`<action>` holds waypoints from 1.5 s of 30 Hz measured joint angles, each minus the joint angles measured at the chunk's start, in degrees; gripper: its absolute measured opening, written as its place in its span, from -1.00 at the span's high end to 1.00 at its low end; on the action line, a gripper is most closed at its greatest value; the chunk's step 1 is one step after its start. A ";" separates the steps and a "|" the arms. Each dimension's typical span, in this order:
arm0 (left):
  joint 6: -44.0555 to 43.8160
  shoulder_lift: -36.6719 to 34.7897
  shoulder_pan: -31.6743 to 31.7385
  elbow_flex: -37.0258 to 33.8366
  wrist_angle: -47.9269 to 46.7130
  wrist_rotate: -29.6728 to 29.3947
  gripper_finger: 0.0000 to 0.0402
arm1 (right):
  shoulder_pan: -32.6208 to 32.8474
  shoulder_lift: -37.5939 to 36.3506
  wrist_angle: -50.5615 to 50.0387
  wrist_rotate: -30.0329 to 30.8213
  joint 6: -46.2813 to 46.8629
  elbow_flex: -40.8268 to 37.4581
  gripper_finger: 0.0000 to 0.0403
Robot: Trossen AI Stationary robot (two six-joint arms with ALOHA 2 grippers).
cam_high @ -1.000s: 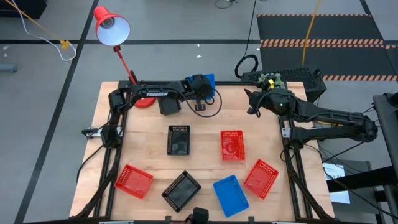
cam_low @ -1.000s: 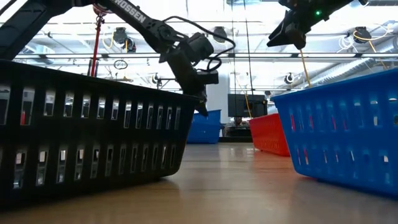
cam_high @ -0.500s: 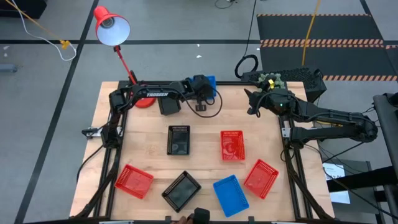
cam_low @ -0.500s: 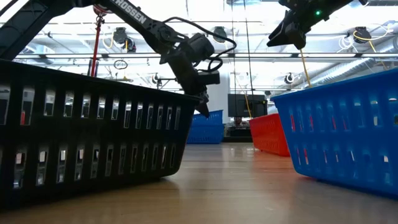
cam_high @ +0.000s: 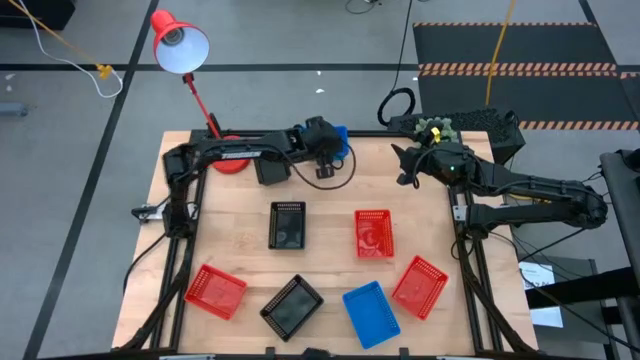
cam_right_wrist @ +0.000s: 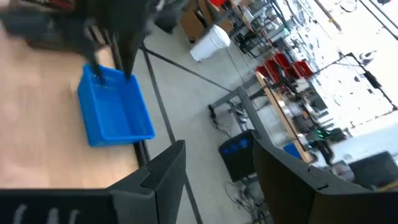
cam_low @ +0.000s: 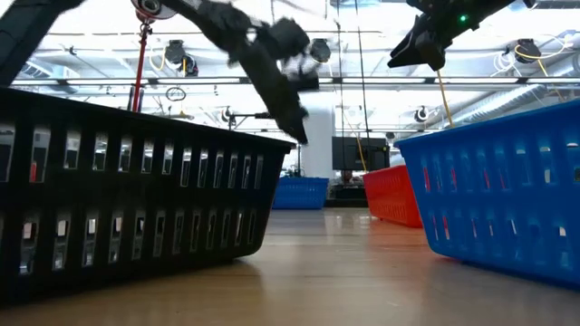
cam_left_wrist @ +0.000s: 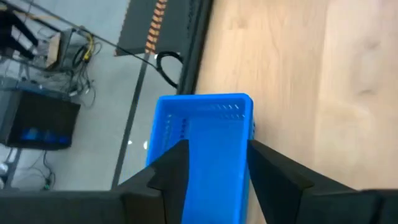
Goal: Stack baskets by color
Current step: Stack the bottom right red bin on top of the top red bin
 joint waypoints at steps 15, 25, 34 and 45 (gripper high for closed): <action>-13.21 -27.89 -9.46 -17.11 -4.67 0.53 0.62 | 5.66 1.09 -2.41 -8.39 10.90 0.01 0.10; -14.34 -38.94 -14.98 -21.53 -3.24 -1.39 0.72 | 23.90 7.25 -15.34 -8.34 28.63 10.32 0.10; -16.00 -39.33 -20.87 -21.73 -6.32 -1.36 0.72 | 42.78 21.78 -42.89 -8.15 47.75 31.75 0.10; -17.51 -39.33 -25.02 -21.73 -5.67 -1.33 0.72 | 60.26 30.23 -63.36 -14.62 66.33 39.76 0.10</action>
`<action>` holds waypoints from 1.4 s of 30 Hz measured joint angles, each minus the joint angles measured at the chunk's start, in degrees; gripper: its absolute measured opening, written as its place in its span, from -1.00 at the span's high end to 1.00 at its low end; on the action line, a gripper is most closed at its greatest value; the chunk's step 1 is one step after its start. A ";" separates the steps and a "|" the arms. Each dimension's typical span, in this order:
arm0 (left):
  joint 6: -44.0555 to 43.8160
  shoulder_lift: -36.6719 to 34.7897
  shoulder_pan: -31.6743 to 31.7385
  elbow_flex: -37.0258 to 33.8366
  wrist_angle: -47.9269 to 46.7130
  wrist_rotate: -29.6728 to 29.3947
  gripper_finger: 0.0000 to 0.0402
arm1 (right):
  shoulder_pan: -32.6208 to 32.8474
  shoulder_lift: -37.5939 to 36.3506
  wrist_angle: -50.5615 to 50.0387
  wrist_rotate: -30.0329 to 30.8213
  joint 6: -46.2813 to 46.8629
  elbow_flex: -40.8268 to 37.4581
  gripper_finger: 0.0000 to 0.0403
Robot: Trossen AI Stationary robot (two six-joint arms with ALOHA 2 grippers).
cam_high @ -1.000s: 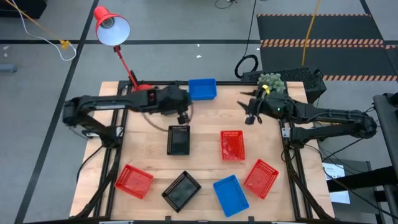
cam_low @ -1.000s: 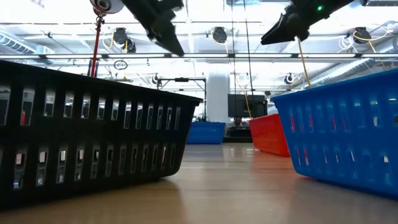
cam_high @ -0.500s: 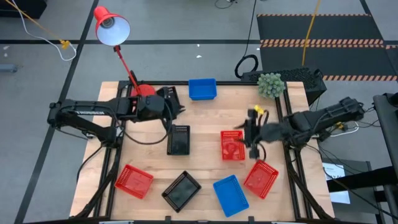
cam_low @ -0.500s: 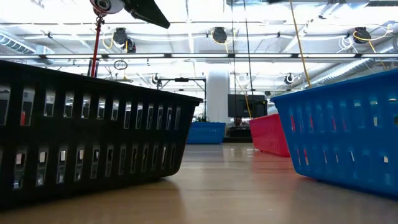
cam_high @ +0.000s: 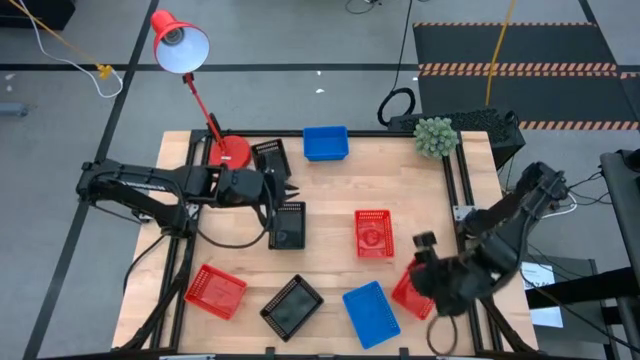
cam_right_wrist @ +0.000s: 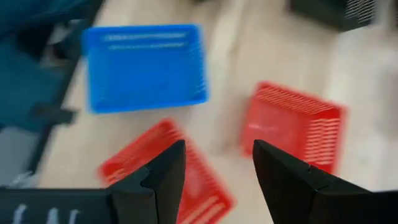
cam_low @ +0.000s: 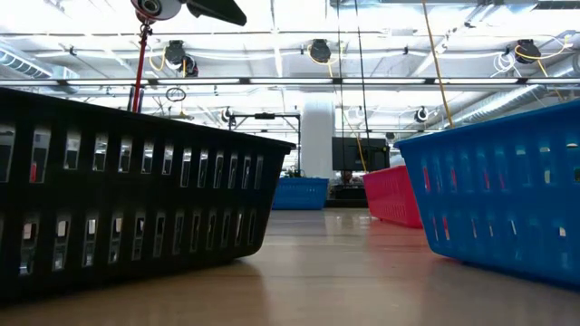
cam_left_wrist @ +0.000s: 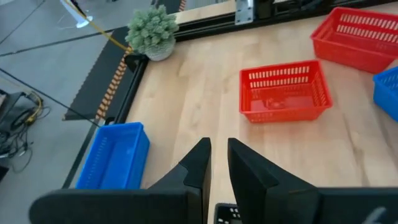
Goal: Stack baskets by color
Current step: Stack the bottom right red bin on top of the top red bin
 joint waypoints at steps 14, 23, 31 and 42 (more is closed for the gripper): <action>-2.00 0.00 -0.33 0.02 -0.91 -0.04 0.72 | 11.37 4.97 0.13 -3.04 10.72 -2.85 0.15; -3.37 0.00 -0.33 0.07 -2.02 -0.04 0.72 | 13.62 5.36 4.42 -8.41 11.62 -10.87 0.26; -3.21 0.00 -0.33 0.07 -1.98 -0.04 0.72 | 13.29 5.34 9.96 -11.70 4.39 -19.60 0.26; -3.19 0.00 -0.33 0.09 -1.98 -0.04 0.72 | 12.48 5.31 22.21 -14.87 0.25 -29.95 0.27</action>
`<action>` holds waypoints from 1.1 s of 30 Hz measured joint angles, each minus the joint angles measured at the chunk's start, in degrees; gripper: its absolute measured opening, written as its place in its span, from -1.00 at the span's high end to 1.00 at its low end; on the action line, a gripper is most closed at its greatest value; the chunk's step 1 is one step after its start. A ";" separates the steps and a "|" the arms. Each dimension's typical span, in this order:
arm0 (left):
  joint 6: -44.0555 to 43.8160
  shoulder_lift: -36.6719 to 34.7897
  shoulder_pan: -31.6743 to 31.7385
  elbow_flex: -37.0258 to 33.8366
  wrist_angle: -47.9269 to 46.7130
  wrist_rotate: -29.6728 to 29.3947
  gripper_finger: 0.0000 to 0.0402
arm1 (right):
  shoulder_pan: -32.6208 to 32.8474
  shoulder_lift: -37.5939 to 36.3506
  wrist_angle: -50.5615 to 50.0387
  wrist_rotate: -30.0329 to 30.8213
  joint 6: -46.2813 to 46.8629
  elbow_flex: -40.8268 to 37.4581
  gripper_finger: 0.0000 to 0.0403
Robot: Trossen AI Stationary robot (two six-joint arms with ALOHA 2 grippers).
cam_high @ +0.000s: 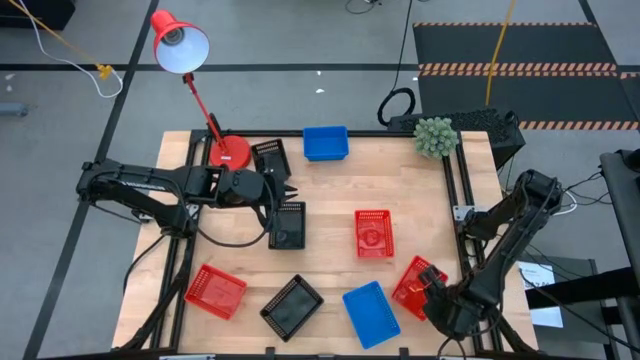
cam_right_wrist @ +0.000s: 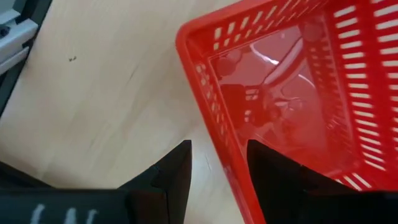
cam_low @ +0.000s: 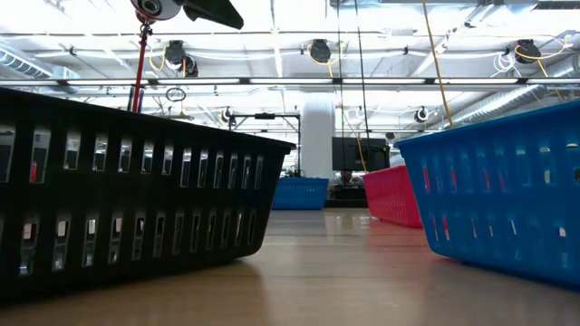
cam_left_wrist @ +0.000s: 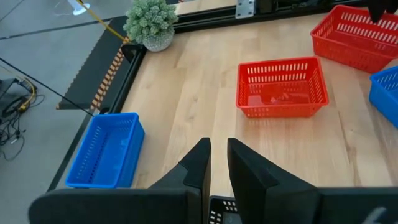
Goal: Stack baskets by color
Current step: Stack the bottom right red bin on top of the top red bin
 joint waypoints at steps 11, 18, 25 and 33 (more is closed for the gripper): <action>0.01 0.01 0.00 0.00 0.02 0.00 0.72 | 0.00 -0.02 0.94 0.21 -2.53 -1.37 0.69; 0.02 0.02 0.00 0.00 0.02 0.00 0.72 | 0.00 -0.02 0.82 -0.68 -3.52 -1.24 0.96; 0.02 0.02 0.00 0.00 0.02 0.00 0.72 | 0.50 -0.02 -3.67 -1.18 -8.88 3.89 0.97; -0.22 0.83 0.00 0.02 0.07 0.00 0.72 | 1.29 -0.01 -17.05 3.69 -18.58 16.09 0.98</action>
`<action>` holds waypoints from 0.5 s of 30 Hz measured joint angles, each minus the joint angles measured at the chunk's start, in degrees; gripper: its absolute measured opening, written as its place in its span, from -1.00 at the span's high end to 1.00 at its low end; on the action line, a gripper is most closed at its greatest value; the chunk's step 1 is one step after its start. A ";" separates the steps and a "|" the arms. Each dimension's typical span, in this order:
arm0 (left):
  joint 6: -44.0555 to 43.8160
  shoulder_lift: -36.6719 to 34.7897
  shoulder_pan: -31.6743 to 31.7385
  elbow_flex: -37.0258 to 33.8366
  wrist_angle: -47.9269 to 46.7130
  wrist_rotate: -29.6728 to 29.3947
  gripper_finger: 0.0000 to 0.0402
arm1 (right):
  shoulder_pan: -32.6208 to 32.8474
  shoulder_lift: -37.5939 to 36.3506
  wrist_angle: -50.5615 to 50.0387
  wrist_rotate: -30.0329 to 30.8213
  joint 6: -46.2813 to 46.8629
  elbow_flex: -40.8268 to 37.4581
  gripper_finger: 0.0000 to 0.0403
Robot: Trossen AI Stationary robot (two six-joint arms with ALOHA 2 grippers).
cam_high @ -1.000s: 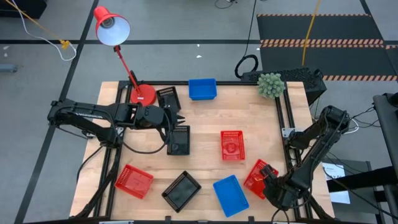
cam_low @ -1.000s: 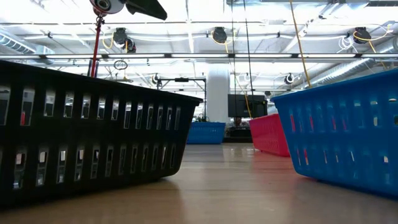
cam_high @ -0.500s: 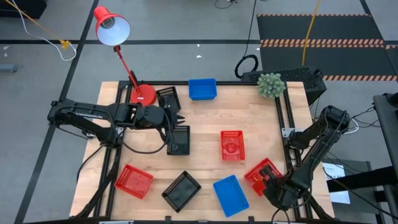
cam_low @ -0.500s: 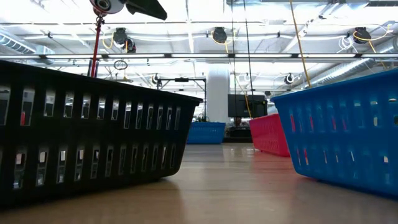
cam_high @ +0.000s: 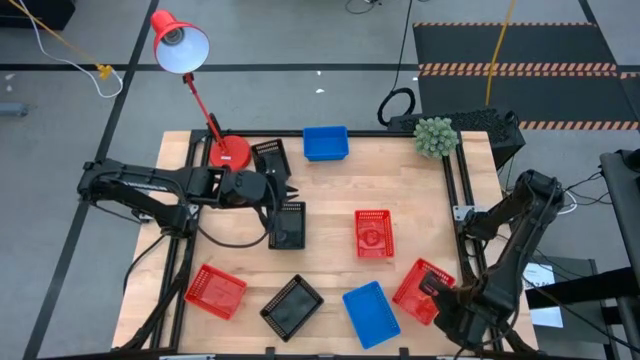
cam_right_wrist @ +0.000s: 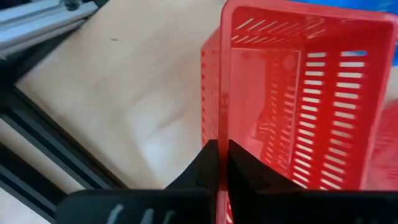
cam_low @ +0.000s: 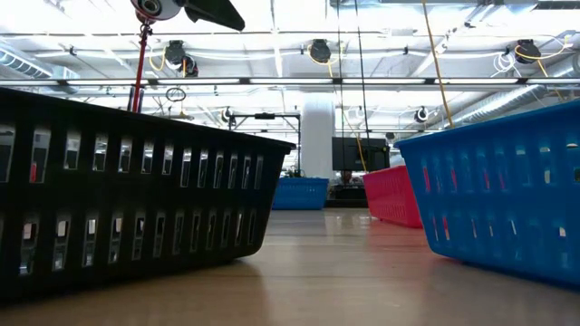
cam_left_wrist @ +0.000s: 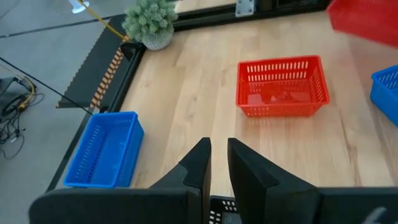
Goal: Stack baskets by color
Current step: Stack the bottom right red bin on top of the top red bin
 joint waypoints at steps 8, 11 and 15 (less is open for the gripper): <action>1.07 2.45 -0.01 0.00 0.36 0.00 0.72 | -0.35 -0.16 -8.83 11.31 -18.49 8.07 0.98; 2.31 2.73 0.00 -0.02 -0.13 0.00 0.72 | -1.94 -1.00 -11.06 16.94 -25.49 8.15 0.98; 3.29 2.62 0.00 0.00 0.33 -0.03 0.72 | -5.86 -3.25 -13.45 21.16 -34.53 8.13 0.98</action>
